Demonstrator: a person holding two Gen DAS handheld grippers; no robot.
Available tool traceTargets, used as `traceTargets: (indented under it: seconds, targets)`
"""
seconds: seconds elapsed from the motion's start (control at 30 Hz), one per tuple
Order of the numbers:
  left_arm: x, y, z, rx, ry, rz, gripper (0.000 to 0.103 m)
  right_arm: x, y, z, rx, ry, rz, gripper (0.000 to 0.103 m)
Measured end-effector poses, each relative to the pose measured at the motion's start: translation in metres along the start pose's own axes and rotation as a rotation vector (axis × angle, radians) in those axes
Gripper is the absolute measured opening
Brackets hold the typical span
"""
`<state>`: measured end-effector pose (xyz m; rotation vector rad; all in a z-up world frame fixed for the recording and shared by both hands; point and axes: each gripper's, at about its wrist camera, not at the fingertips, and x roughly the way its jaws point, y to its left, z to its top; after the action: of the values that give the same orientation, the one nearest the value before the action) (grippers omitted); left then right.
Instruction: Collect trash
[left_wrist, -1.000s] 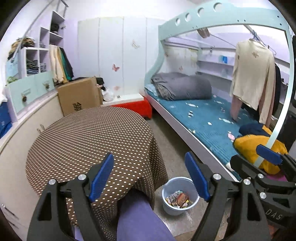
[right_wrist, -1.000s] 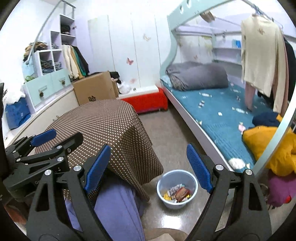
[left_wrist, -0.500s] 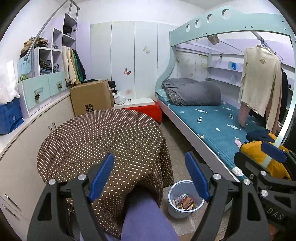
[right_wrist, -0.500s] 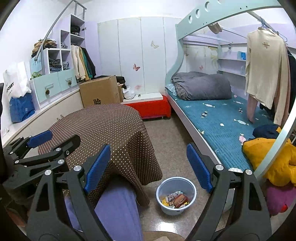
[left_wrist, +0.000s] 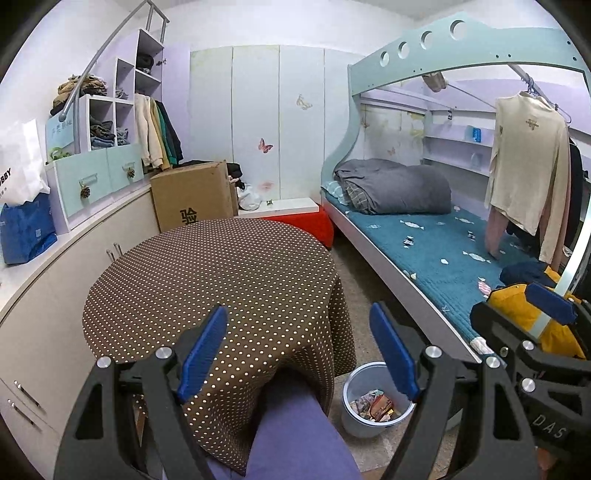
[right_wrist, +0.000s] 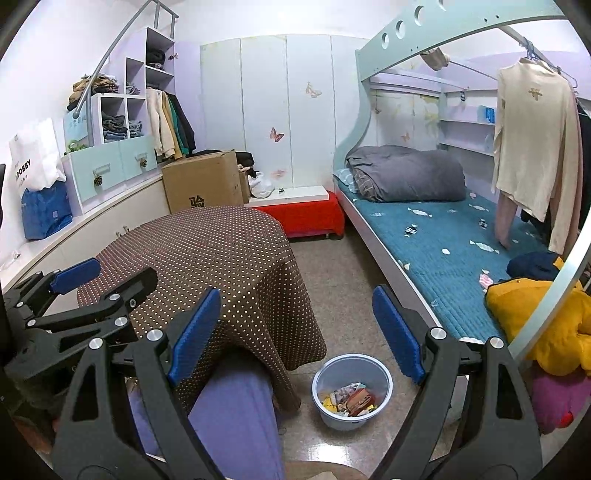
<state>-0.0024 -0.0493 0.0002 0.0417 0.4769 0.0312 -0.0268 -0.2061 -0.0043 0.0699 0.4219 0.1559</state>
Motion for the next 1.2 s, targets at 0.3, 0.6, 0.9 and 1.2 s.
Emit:
traceTargets:
  seconds: [0.3, 0.6, 0.9, 1.2]
  targets:
    - [-0.0022, 0.0019, 0.0007, -0.006, -0.005, 0.003, 0.078, -0.0023, 0.0016, 0.0030, -0.017, -0.007, 0.010, 0.083]
    - [-0.0053, 0.0034, -0.0007, -0.013, -0.008, 0.010, 0.078, -0.0030, 0.0027, 0.0038, -0.033, -0.013, 0.014, 0.083]
    - [-0.0071, 0.0046, -0.0008, -0.012, -0.010, 0.016, 0.078, -0.0039, 0.0030, 0.0033, -0.037, -0.015, 0.014, 0.083]
    - [-0.0077, 0.0061, -0.0014, -0.014, -0.007, 0.019, 0.078, -0.0031, 0.0016, 0.0029, -0.035, -0.005, 0.013, 0.083]
